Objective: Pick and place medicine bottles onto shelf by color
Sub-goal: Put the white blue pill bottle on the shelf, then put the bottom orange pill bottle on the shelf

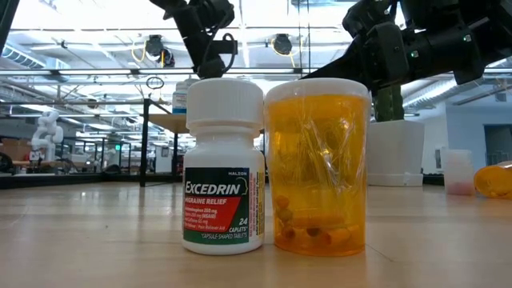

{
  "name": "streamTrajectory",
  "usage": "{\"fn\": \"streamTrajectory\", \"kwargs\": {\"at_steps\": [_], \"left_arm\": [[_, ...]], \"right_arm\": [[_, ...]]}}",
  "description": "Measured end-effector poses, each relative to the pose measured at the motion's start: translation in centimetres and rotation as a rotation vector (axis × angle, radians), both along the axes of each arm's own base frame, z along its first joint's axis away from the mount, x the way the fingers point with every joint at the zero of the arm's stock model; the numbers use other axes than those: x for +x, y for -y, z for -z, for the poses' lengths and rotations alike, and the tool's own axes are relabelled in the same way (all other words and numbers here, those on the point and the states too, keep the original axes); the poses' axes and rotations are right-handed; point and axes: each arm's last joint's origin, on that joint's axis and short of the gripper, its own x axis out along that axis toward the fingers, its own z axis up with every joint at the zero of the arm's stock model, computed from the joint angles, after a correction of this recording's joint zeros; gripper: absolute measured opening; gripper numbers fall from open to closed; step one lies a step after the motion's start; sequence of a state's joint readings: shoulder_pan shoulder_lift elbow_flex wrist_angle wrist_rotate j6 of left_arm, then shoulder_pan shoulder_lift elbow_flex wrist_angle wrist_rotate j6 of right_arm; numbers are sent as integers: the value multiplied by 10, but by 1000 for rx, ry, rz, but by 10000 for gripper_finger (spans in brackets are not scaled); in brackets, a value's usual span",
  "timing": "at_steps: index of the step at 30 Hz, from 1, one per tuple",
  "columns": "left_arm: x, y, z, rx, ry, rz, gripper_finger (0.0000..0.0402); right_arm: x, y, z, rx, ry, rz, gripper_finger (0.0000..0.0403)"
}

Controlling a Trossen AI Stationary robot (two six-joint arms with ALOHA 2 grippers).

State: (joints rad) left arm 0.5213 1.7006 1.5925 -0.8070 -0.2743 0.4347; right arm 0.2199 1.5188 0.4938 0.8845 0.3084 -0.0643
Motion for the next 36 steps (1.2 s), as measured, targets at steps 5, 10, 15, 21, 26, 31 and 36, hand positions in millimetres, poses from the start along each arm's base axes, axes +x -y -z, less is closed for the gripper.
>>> {"fn": "streamTrajectory", "kwargs": {"at_steps": [5, 10, 15, 21, 26, 31, 36], "left_arm": [[0, 0, 0, -9, 15, -21, 269], [-1, 10, -7, -9, 36, -19, 269], [-7, 32, -32, 89, 72, 14, 269], [-21, 73, -67, 46, 280, 10, 269], [-16, 114, -62, -137, 293, 68, 269], [2, 155, -30, -219, 277, 127, 269], [20, 202, 10, -260, 435, 278, 269]], "right_arm": [[0, 0, 0, 4, 1, 1, 325], [0, 0, 0, 7, 2, 3, 325], [0, 0, 0, 11, 3, 5, 325], [0, 1, 0, 10, 2, 9, 325], [0, 1, 0, 10, 3, 9, 325], [0, 1, 0, 18, 4, 10, 325], [1, 1, -3, 28, 31, -8, 325]]}}
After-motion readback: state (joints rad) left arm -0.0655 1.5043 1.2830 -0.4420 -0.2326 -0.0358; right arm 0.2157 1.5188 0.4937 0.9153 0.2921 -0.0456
